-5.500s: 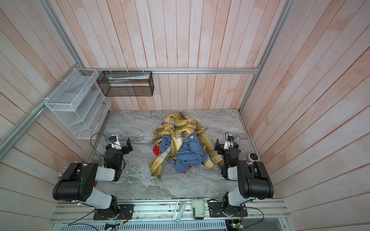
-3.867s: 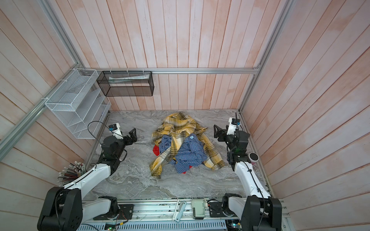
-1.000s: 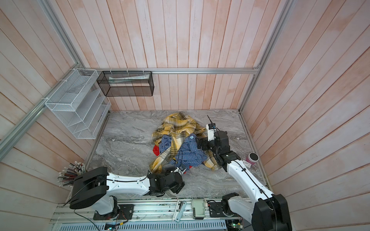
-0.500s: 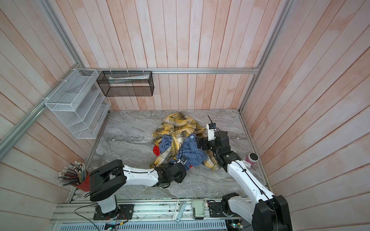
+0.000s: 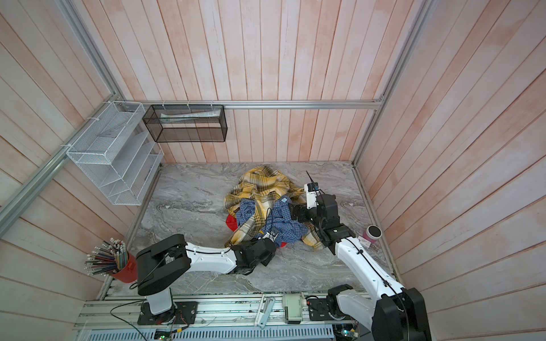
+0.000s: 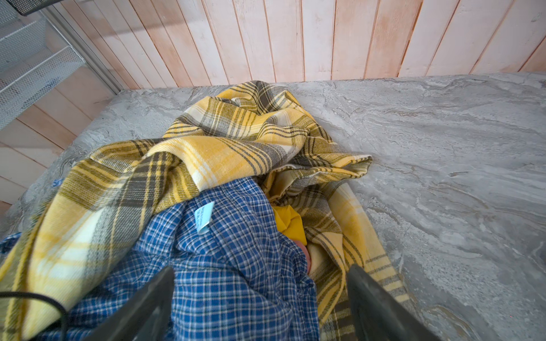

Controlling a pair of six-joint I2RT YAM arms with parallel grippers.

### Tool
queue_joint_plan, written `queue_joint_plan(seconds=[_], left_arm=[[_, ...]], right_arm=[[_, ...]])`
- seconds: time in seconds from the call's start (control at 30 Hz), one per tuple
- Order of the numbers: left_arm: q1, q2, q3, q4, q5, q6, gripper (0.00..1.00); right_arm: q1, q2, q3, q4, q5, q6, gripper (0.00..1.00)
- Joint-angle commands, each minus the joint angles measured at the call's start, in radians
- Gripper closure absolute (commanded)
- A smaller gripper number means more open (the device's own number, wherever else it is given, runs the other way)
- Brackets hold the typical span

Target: Pick out a specific cloth from the pile

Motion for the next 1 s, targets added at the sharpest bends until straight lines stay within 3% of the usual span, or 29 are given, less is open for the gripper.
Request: queue_joint_plan(seconds=[0.0,0.03,0.23,0.5,0.77,0.97], left_arm=[[0.004,-0.03,0.036,-0.002,-0.03,0.067,0.91],[0.004,-0.059,0.04,-0.012,-0.038,0.088,1.0],[0.005,-0.207,0.118,-0.069,-0.036,0.274,1.0],[0.016,-0.264,0.263,-0.153,0.017,0.491,1.0],[0.159,-0.255,0.458,-0.208,0.235,0.547,1.0],[0.303,-0.105,0.624,-0.266,0.468,0.542,1.0]], right_arm=[[-0.002,-0.027,-0.017,0.021,-0.028,-0.008,0.09],[-0.002,-0.032,-0.022,0.028,-0.035,-0.01,0.09],[-0.023,-0.029,-0.057,0.095,-0.082,-0.002,0.06],[-0.079,0.104,-0.1,0.239,-0.174,0.095,0.06],[-0.1,0.144,-0.084,0.293,-0.203,0.114,0.06],[-0.11,0.211,-0.069,0.251,-0.182,0.117,0.09]])
